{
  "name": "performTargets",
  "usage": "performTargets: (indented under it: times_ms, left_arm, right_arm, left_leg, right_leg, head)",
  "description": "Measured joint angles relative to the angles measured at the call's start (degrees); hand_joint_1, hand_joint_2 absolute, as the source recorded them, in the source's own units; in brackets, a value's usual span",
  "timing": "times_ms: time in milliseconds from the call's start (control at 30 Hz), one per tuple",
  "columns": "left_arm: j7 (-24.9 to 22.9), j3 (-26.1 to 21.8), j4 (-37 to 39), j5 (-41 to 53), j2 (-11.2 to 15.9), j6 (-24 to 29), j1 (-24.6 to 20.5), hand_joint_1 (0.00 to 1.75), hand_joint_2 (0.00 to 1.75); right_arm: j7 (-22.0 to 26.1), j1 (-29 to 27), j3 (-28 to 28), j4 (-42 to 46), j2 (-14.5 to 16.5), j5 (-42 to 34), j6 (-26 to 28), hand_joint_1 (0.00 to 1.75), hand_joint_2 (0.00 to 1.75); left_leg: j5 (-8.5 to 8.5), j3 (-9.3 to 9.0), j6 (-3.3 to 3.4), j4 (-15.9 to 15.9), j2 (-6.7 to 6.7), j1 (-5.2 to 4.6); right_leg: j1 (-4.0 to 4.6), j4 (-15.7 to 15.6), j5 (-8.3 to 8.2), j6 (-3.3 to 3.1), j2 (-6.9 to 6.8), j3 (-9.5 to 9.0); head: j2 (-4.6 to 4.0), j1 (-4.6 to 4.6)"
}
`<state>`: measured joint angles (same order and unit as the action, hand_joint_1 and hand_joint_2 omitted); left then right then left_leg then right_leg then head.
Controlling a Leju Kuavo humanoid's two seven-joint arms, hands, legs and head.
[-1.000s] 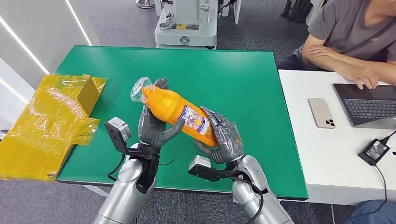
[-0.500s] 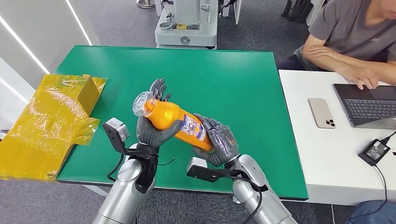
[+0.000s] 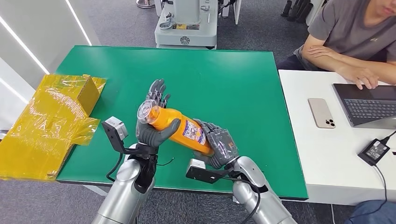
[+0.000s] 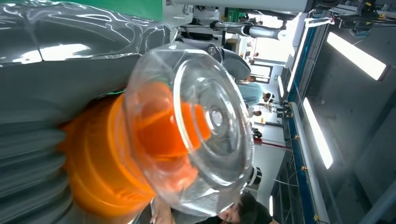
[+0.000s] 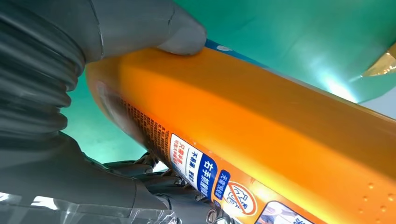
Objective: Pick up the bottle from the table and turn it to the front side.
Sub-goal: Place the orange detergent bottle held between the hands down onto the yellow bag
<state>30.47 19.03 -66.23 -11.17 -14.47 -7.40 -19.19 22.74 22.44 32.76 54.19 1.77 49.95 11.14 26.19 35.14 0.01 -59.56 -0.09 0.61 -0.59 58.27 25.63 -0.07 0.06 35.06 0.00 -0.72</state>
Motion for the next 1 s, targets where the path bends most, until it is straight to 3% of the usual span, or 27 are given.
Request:
performTargets:
  times_ms: [633,733,767,867,1000]
  left_arm:
    - [1.0,-0.1,0.1,-0.1,0.0,-3.2,-0.1,1.75,1.75]
    - [1.1,-0.1,0.1,-0.2,0.0,-2.9,-0.1,1.75,1.75]
    - [1.1,-0.1,0.1,-0.3,0.0,-2.8,-0.2,1.75,1.75]
    - [1.1,-0.1,0.1,-0.5,-0.2,-2.6,-0.2,1.75,1.75]
    - [1.1,-0.1,0.1,-0.8,-0.3,-2.0,0.0,1.75,1.75]
  right_arm:
    - [-0.8,-0.4,-0.2,0.4,0.0,-0.3,2.9,1.71,1.75]
    - [-2.4,-1.0,-0.2,1.5,0.3,-0.8,4.5,1.31,1.75]
    - [-3.0,-1.3,-0.2,2.0,0.4,-1.3,4.9,0.91,1.75]
    - [-4.5,-2.6,-0.2,4.2,0.6,-2.8,5.4,0.00,1.75]
    - [-4.9,-3.8,-0.2,7.5,0.9,-5.1,6.3,0.00,1.75]
  left_leg:
    - [0.00,0.00,0.00,0.0,0.00,0.00]
    - [0.00,0.01,0.00,0.0,-0.01,0.00]
    - [0.00,0.02,0.00,0.0,-0.01,0.00]
    - [0.00,0.04,0.00,0.0,-0.03,0.00]
    - [0.01,0.05,0.00,0.0,-0.02,0.00]
  right_leg:
    - [0.00,0.0,0.00,0.00,0.00,0.00]
    - [0.00,0.0,0.00,0.00,-0.01,0.00]
    - [0.00,0.0,0.00,0.00,-0.02,0.00]
    - [0.00,0.0,0.00,0.00,-0.03,0.00]
    - [0.00,0.0,0.00,0.00,-0.02,0.02]
  head:
    - [0.00,-0.01]
    - [0.00,-0.01]
    - [0.00,-0.01]
    - [0.00,0.00]
    - [0.00,-0.01]
